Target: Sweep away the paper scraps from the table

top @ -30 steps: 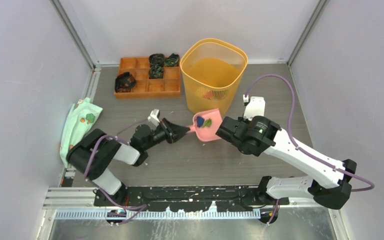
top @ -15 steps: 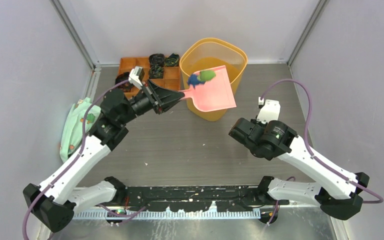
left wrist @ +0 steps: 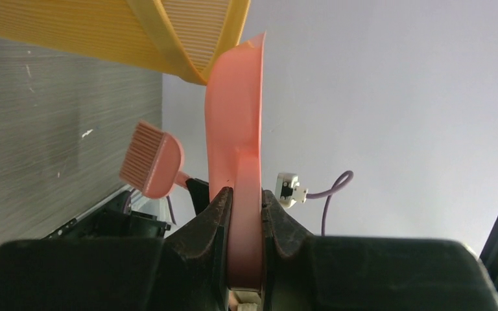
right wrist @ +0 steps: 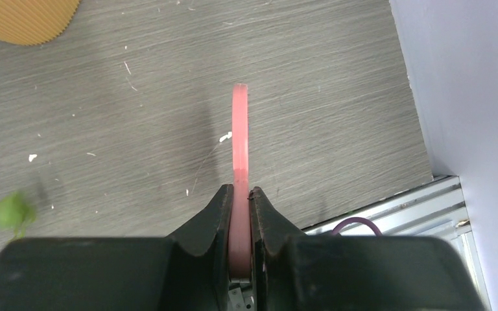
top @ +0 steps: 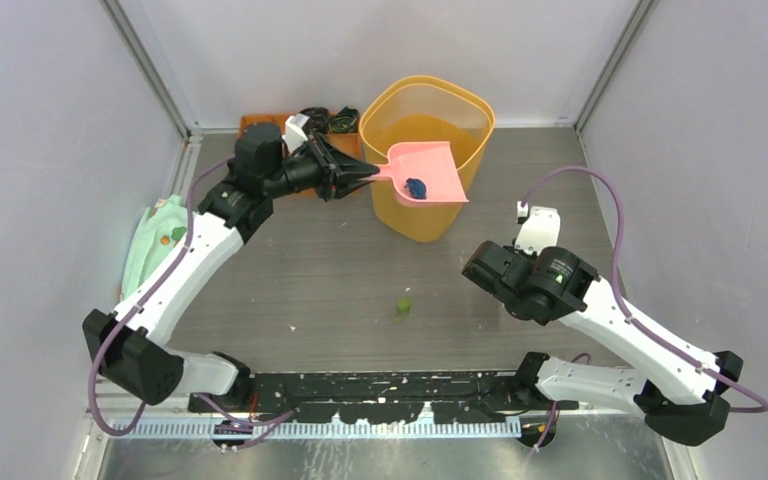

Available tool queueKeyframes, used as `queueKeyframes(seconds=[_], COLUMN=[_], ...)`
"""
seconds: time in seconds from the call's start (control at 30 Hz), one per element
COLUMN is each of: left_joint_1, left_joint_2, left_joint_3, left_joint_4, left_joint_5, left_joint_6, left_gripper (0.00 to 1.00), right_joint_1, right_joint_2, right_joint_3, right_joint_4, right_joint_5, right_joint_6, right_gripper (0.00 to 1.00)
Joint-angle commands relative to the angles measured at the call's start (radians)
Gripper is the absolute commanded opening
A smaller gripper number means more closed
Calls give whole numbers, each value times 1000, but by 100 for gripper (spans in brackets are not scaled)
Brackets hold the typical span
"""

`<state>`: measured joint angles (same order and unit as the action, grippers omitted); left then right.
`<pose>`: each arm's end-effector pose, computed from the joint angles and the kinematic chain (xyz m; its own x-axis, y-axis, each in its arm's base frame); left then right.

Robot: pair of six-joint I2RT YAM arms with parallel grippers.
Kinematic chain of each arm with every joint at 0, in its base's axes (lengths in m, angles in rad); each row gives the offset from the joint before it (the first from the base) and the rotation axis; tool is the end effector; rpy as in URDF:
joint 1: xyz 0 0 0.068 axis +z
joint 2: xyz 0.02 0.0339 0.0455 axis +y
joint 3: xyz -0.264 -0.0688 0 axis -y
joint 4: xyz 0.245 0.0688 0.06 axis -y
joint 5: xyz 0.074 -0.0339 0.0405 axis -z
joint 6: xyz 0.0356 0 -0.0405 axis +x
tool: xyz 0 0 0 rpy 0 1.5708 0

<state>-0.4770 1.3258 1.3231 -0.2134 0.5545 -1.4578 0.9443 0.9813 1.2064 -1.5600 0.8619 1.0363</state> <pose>0.2605 -0.1557 0.4066 -0.8633 -0.5047 0.0020 -0.0937 0.1564 -0.9832 0.0931 0.0825 0.3516 -0.6547 0.0509 -0.7542 0.2749 0.9454 -0.1749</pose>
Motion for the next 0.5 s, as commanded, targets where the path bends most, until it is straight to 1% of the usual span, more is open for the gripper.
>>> queueKeyframes(seconds=[0.0,0.07,0.17,0.27,0.3,0.33,0.37,0.4,0.43,0.47], left_joint_1=[63,97,130,135,135,134,133,133,133,136], left_joint_2=[19,54,151,283,331,382,442,499,561,623], left_joint_3=[109,149,245,440,527,664,744,912,991,1154], left_joint_4=[-59,-68,-65,-136,-180,-250,-344,-452,-554,-650], left_joint_5=[71,90,144,187,196,206,210,204,195,182], left_joint_6=[40,53,82,155,192,245,304,374,437,490], left_gripper=[0,1,1,1,1,0,0,1,1,1], right_joint_1=[-12,-17,-20,-22,-23,-23,-23,-23,-23,-25], right_joint_2=[-5,1,1,2,2,1,1,2,1,0], right_joint_3=[-1,2,1,-6,-7,-9,-11,-13,-15,-19], right_joint_4=[41,46,63,79,82,85,90,93,97,107], right_joint_5=[-5,-5,-12,-20,-23,-26,-29,-30,-32,-37], right_joint_6=[-23,-35,-48,-55,-56,-60,-62,-64,-67,-71], right_gripper=[1,0,0,0,0,0,1,1,1,1])
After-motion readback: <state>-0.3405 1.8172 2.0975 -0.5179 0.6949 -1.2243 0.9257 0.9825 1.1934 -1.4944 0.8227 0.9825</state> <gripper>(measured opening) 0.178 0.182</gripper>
